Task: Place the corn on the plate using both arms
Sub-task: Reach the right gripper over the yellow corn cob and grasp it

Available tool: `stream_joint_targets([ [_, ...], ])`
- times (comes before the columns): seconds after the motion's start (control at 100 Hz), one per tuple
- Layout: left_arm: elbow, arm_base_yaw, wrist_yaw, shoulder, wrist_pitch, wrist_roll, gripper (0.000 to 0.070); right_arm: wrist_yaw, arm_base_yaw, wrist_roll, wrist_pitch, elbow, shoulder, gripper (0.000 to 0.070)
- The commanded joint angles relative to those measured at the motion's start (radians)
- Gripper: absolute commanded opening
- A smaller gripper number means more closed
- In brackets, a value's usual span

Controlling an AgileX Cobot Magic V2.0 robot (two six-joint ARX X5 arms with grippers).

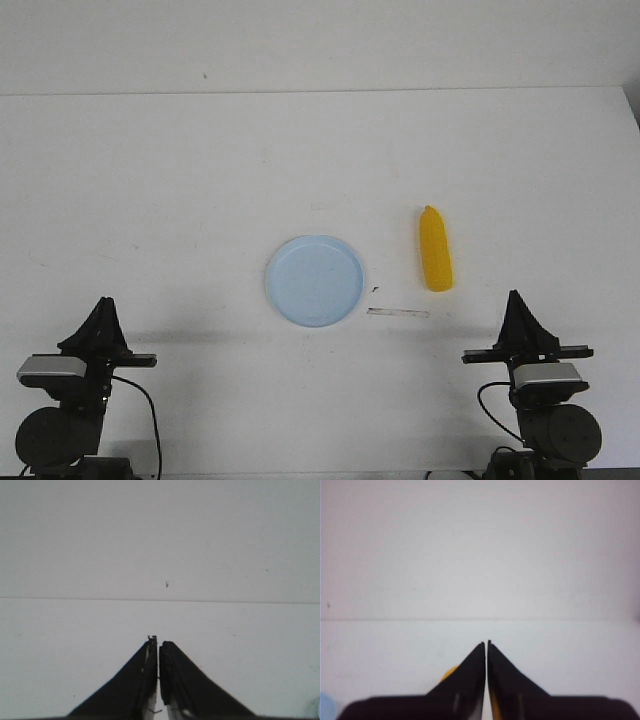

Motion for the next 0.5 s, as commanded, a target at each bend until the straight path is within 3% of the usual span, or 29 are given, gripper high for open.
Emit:
stream_joint_targets([
  [0.0,0.006,0.000,0.001,-0.001,0.013,0.016,0.0001,0.016,0.002,-0.032,-0.024,0.054,0.041,0.0004],
  [0.18,0.006,0.000,0.001,-0.001,0.014,0.016,0.0001,0.018,0.004,-0.105,-0.032,0.169,0.204,0.0004],
  [0.49,0.006,0.000,0.001,-0.001,0.013,0.016,0.0001,0.104,0.124,-0.072,-0.032,0.381,0.629,0.0004],
])
